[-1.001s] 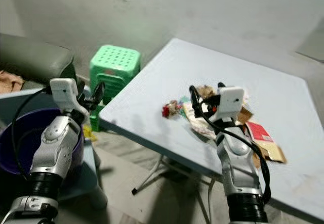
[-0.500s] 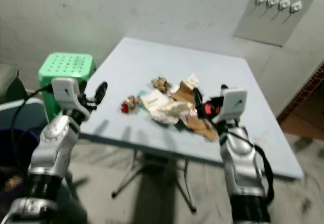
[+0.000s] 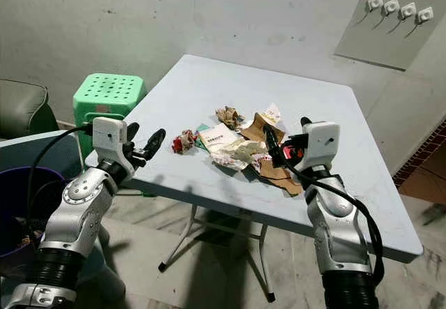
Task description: Picking trash to rubbish bin
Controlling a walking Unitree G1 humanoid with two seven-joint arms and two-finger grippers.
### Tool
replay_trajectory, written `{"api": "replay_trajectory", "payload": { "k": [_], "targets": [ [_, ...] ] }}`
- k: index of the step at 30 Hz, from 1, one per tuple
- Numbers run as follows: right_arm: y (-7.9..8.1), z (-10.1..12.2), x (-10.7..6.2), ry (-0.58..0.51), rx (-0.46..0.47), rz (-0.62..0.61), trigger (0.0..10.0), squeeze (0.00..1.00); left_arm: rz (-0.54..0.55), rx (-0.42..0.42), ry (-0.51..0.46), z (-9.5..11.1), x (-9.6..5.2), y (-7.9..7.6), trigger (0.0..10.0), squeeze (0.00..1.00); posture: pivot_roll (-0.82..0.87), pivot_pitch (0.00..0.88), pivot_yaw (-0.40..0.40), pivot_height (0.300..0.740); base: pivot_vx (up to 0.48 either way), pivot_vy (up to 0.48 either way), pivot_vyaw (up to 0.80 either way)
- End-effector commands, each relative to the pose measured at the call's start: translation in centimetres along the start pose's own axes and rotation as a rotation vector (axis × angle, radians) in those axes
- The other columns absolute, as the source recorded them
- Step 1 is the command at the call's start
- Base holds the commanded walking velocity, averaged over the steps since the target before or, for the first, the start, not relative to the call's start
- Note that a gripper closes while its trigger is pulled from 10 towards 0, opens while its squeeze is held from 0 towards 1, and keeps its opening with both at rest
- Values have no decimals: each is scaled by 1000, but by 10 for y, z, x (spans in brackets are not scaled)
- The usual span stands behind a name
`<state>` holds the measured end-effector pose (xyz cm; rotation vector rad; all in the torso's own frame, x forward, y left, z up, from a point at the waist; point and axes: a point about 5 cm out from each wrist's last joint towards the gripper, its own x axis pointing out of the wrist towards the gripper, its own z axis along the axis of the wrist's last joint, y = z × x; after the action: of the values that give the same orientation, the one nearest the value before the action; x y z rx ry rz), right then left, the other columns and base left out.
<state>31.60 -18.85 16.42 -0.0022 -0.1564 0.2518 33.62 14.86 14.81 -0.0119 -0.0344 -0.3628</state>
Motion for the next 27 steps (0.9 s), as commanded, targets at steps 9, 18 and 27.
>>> {"api": "replay_trajectory", "payload": {
  "k": [9, 18, 27],
  "targets": [
    [13, -1, -10, 57, 9, 190, 10000, 0, 4, 16, 63, -1, 3, 2, 10000, 0, -3, 0, -96, 740, 0, 0, 0],
    [27, 0, -19, 88, 32, 326, 10000, 0, -48, 73, 103, -9, 3, 5, 10000, 0, -13, 0, -87, 740, 0, 0, 0],
    [41, 5, -35, 98, 62, 382, 10000, 0, -120, 90, 122, -8, 17, 4, 10000, 0, -45, 34, -71, 740, 0, 0, 0]
  ]
}}
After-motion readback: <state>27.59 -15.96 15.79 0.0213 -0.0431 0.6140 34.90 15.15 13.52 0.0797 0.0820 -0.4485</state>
